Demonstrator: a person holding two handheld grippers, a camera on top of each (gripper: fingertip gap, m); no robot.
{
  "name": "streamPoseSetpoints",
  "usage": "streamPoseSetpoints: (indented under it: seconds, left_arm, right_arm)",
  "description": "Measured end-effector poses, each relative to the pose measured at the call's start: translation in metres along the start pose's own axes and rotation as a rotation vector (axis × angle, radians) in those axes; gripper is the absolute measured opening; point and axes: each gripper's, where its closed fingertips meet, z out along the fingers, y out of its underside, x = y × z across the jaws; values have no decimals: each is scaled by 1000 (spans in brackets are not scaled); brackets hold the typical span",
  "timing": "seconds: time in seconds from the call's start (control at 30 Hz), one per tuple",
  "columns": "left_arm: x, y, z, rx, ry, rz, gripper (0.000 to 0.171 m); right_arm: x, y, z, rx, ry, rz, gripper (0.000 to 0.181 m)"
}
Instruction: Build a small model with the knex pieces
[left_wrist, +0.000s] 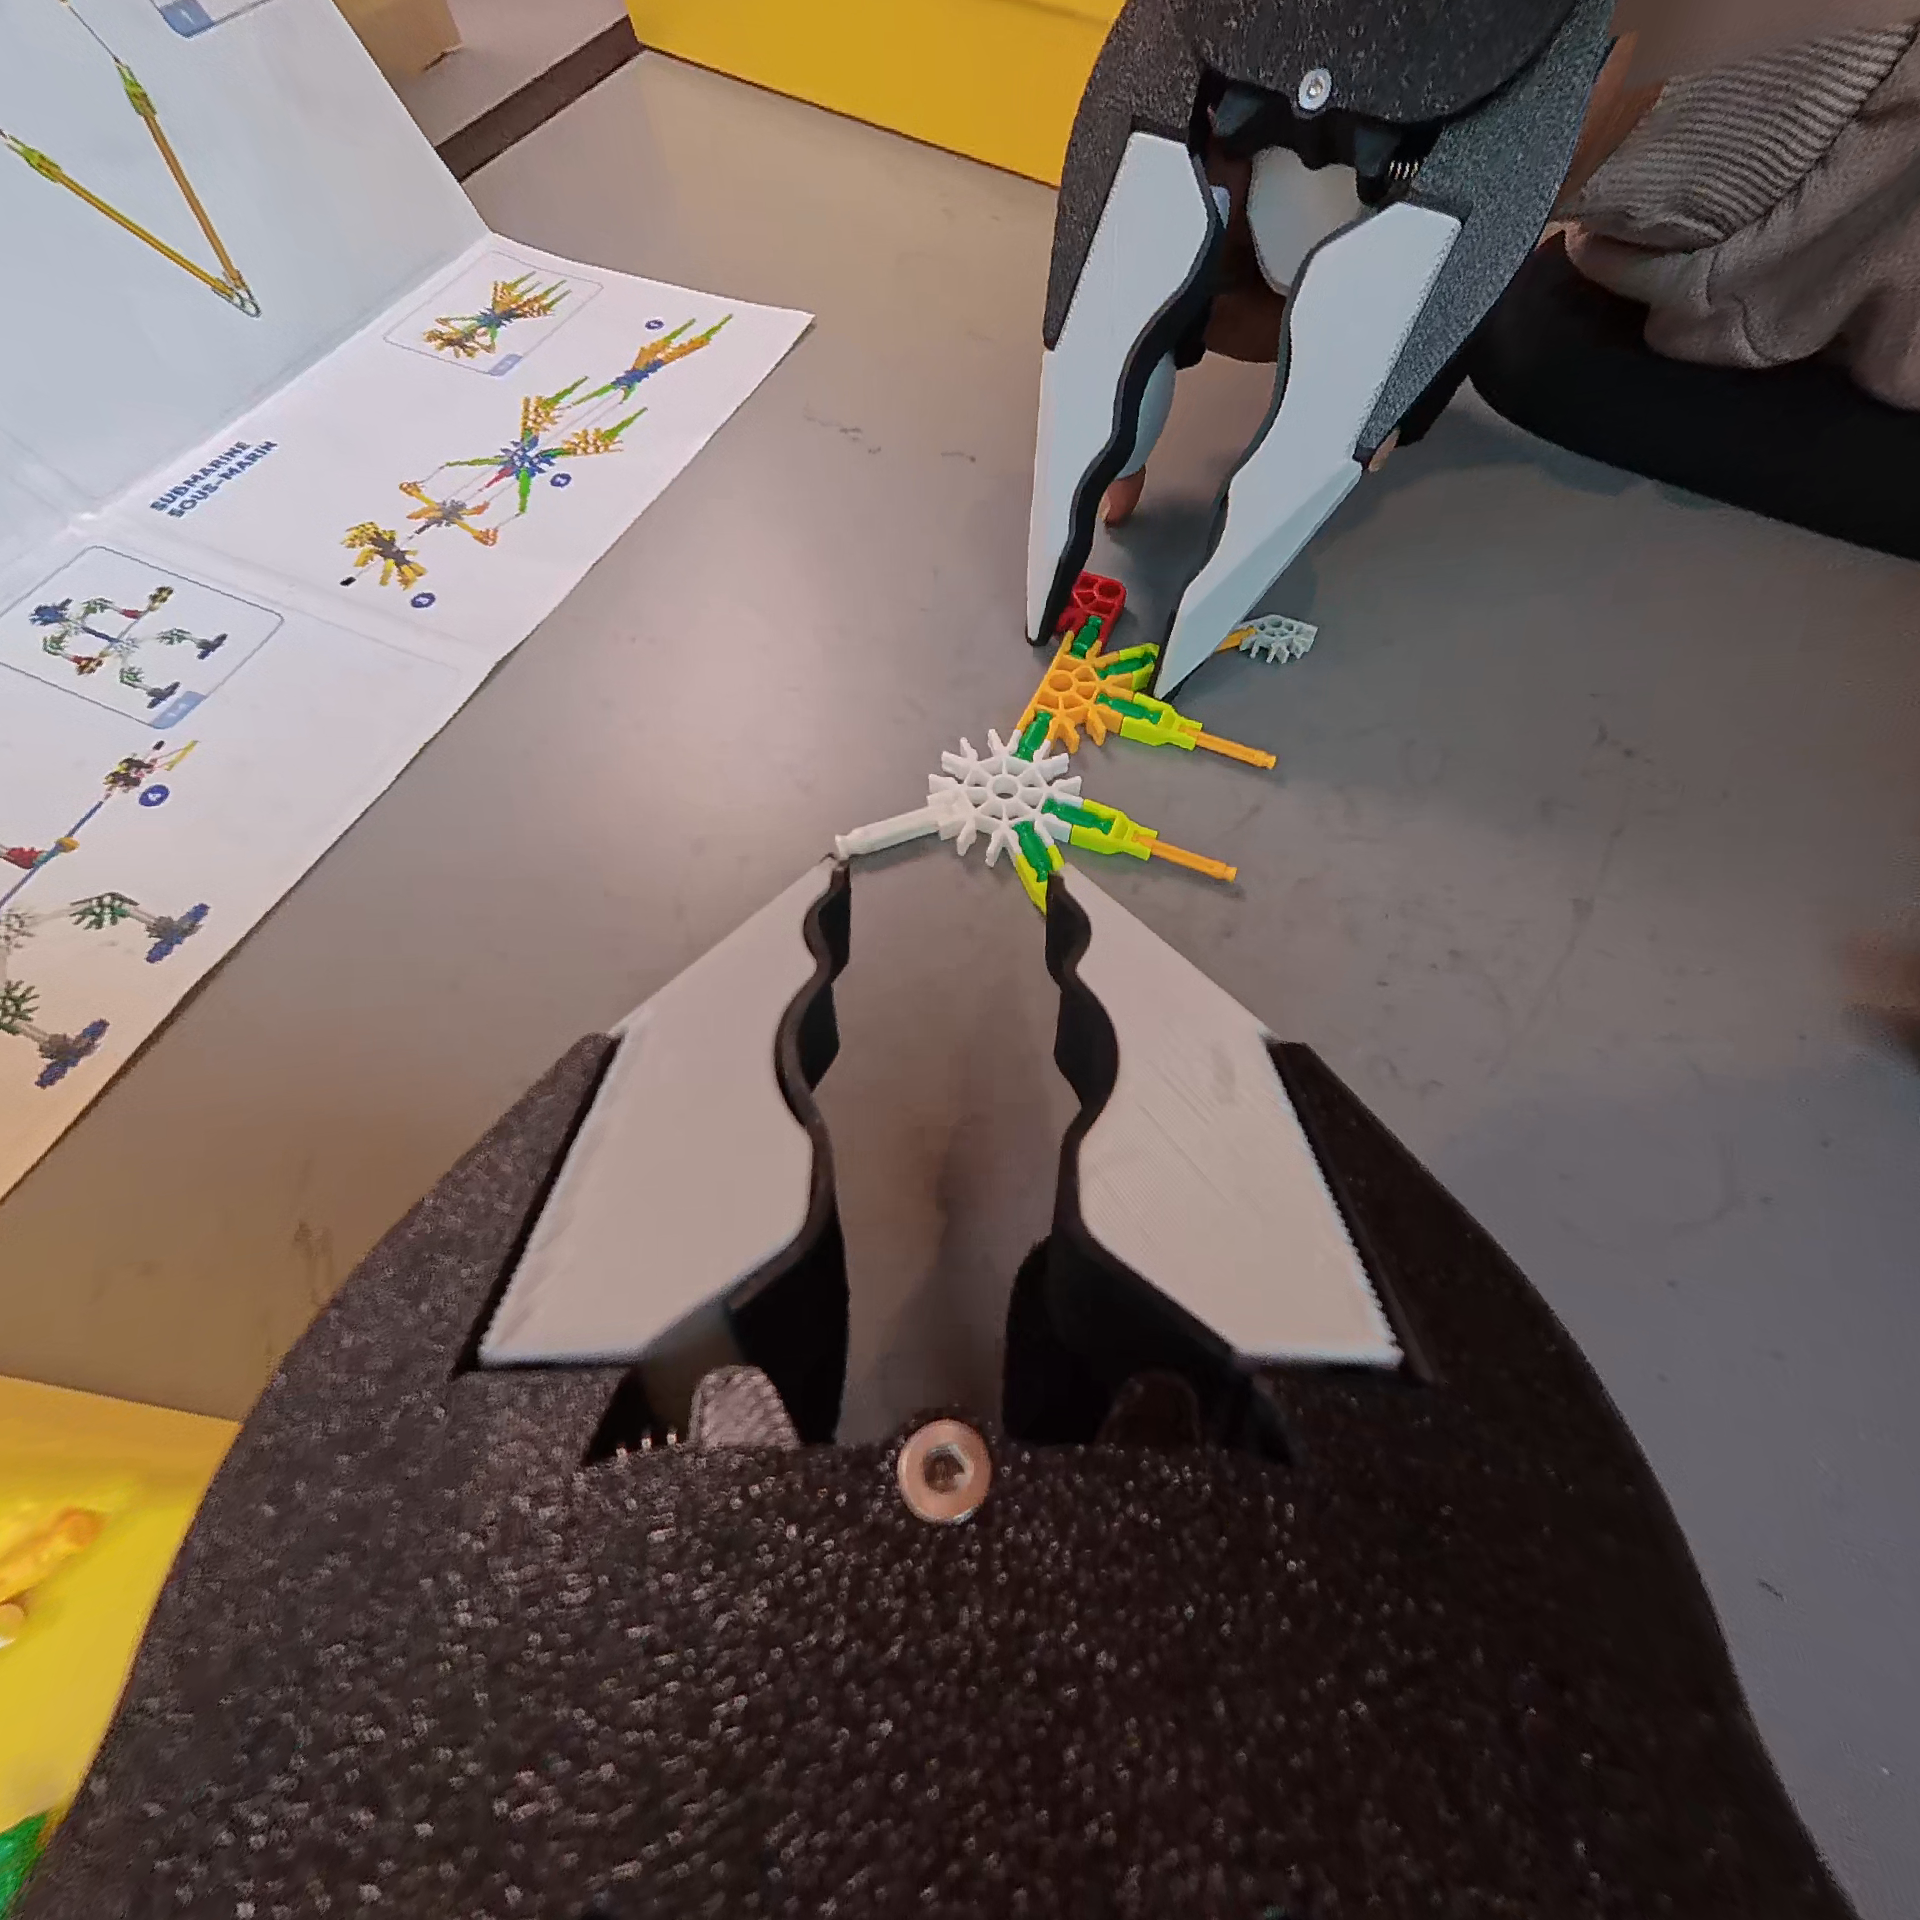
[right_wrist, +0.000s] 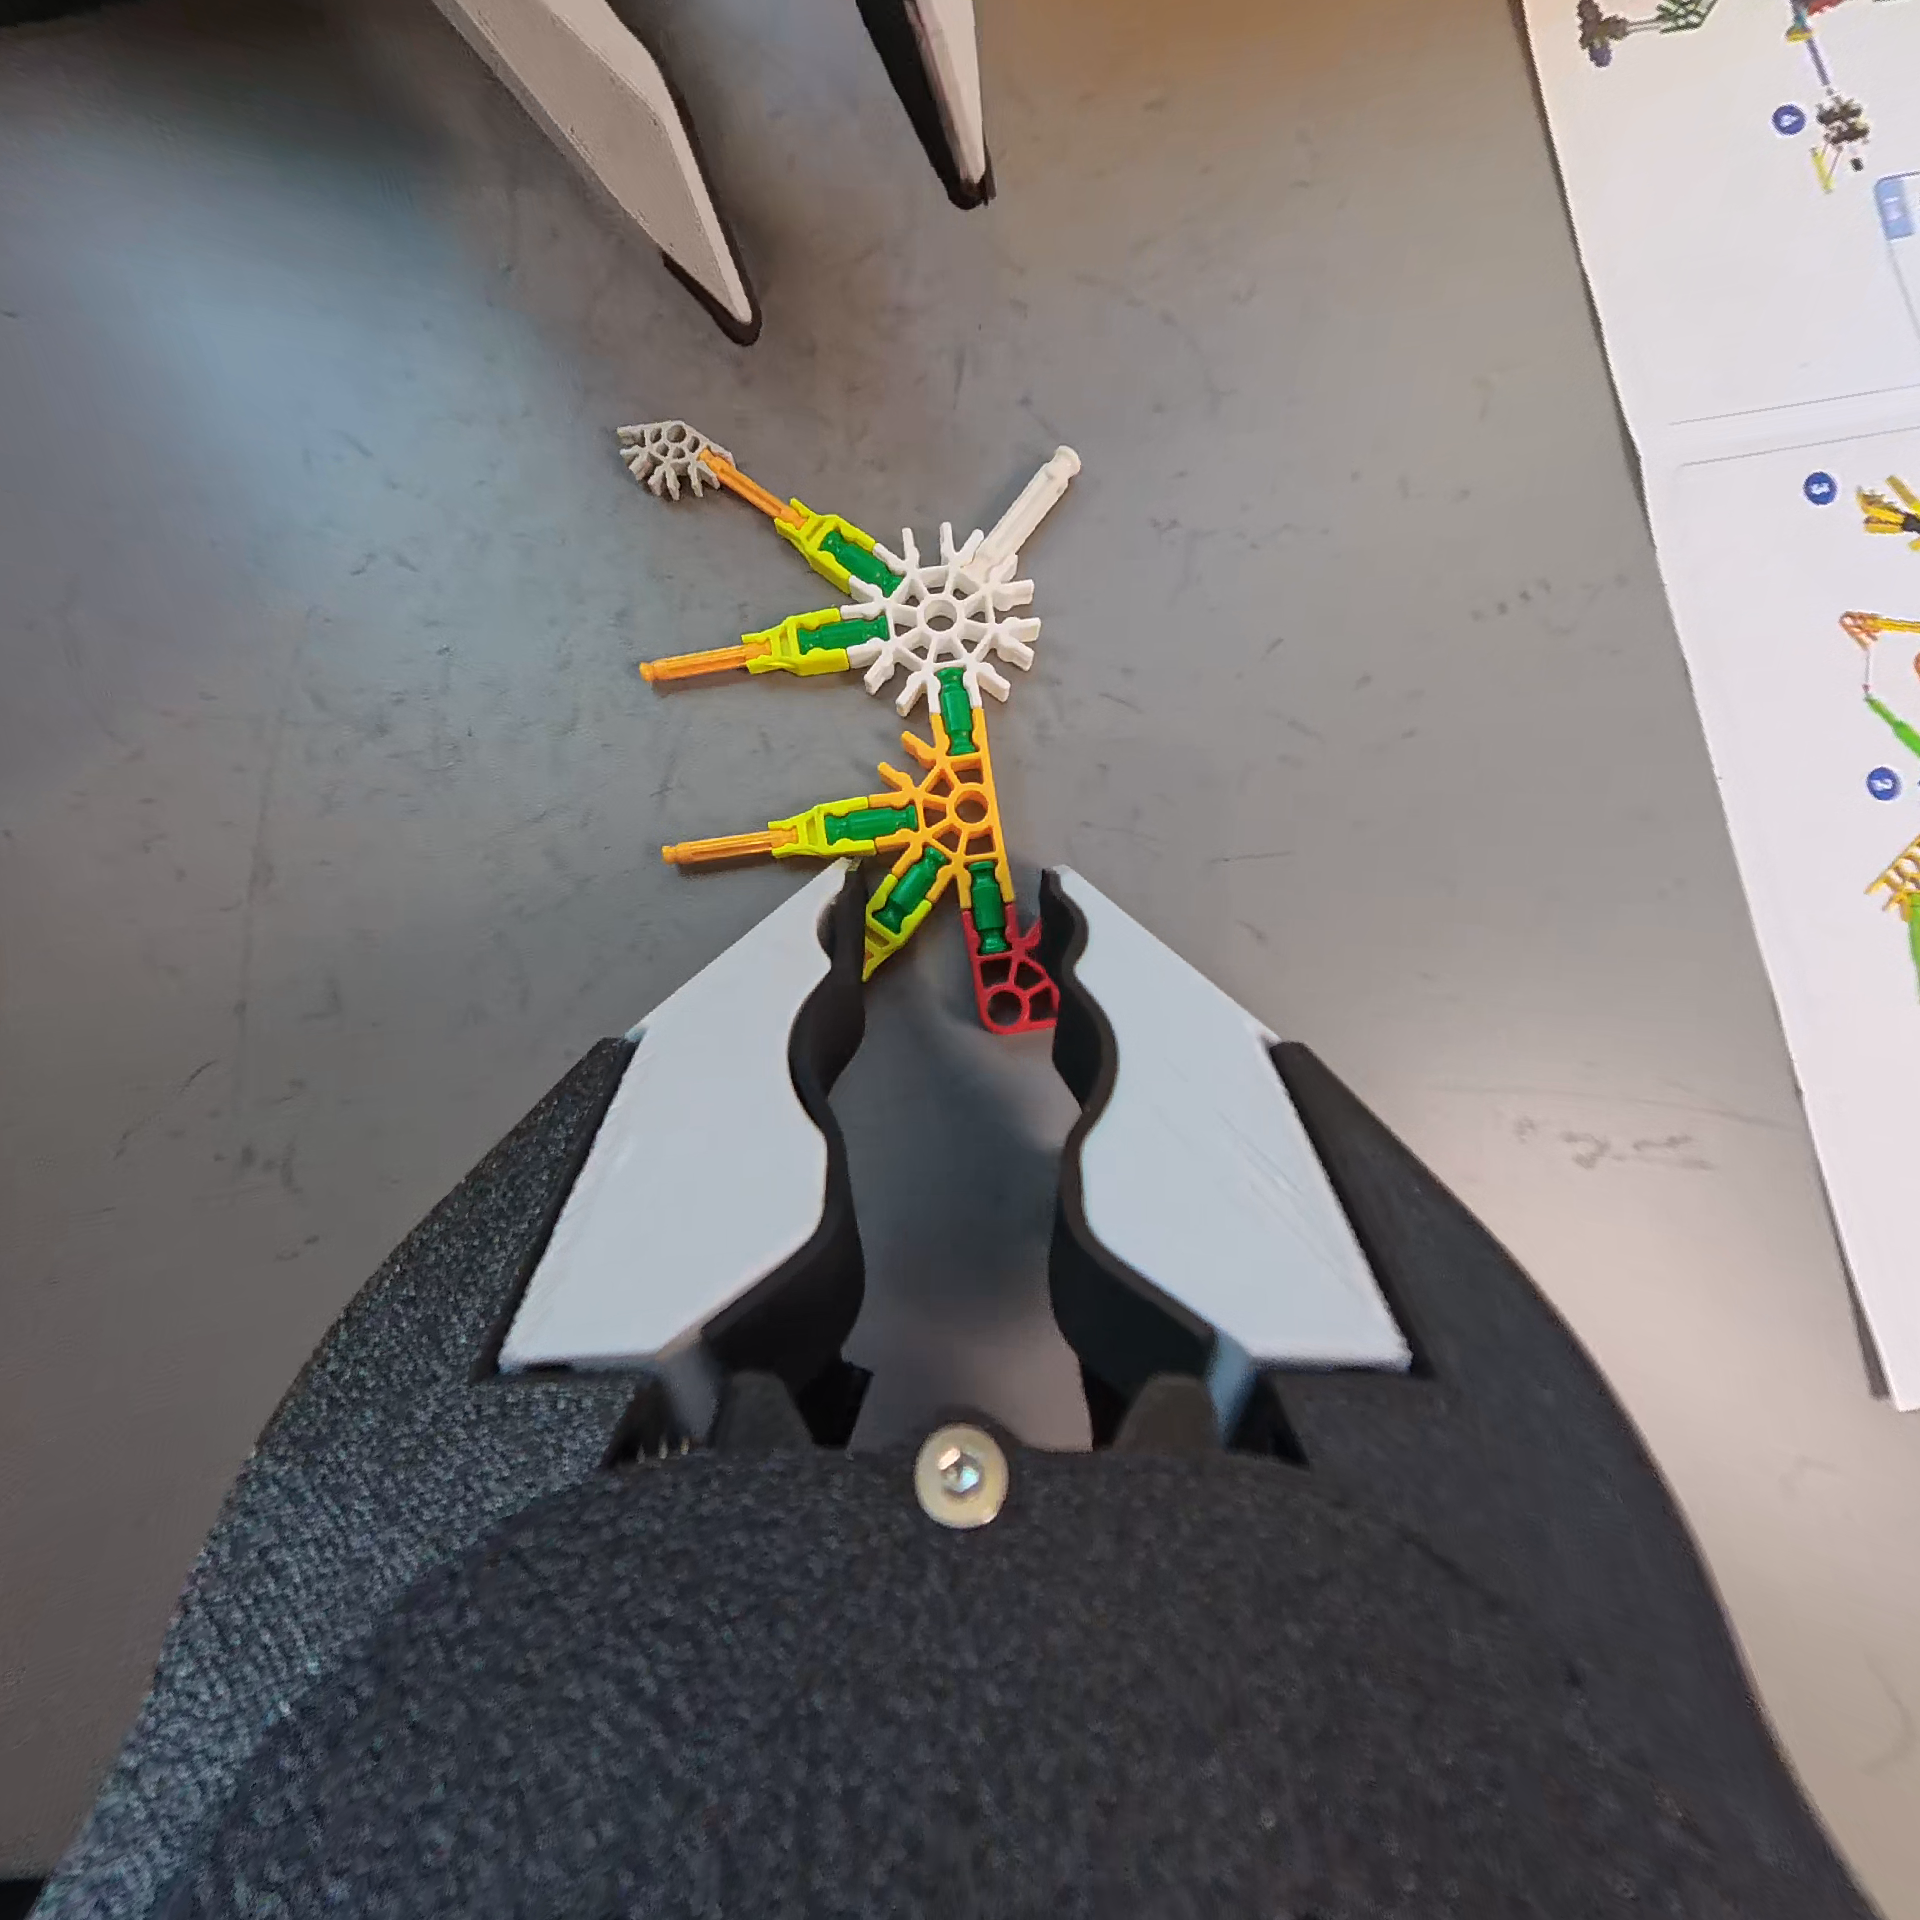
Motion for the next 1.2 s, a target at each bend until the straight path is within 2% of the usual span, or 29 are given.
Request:
streamPoseSetpoints:
  seconds: [0.13,0.3,0.43,0.57,0.77,0.9,1.07,1.2]
  left_arm:
    - [-8,-10,-6,64,-38,-23,38]
    - [-16,-21,-14,144,-58,-64,41]
    - [-20,-31,-21,208,-75,-70,42]
    - [-29,-37,-29,260,-126,-57,42]
    - [-44,-44,-43,332,-168,-123,29]
    - [-48,-49,-50,384,-156,-160,27]
    - [-47,-54,-53,438,-101,-249,27]
    - [-47,-57,-55,471,-86,-256,25]
  right_arm:
    - [6,-1,-5,12,47,-23,33]
    - [25,-14,-20,112,137,11,36]
    - [48,-32,-33,263,240,61,46]
    - [67,-50,-47,457,309,173,64]
    - [86,-59,-68,638,383,272,65]
    - [92,-60,-77,678,443,271,67]
    - [102,-55,-81,672,511,297,93]
    - [107,-53,-87,690,537,303,94]
